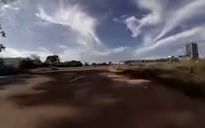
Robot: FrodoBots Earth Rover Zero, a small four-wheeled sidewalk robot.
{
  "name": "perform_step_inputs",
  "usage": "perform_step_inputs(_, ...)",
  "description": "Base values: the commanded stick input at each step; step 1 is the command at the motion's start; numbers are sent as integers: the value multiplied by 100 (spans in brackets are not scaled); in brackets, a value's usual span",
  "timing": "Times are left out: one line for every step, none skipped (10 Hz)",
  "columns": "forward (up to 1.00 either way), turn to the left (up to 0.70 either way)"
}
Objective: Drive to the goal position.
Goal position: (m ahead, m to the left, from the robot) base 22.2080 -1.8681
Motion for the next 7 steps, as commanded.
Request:
perform_step_inputs(100,0)
perform_step_inputs(100,0)
perform_step_inputs(100,0)
perform_step_inputs(100,0)
perform_step_inputs(100,0)
perform_step_inputs(100,0)
perform_step_inputs(100,-3)
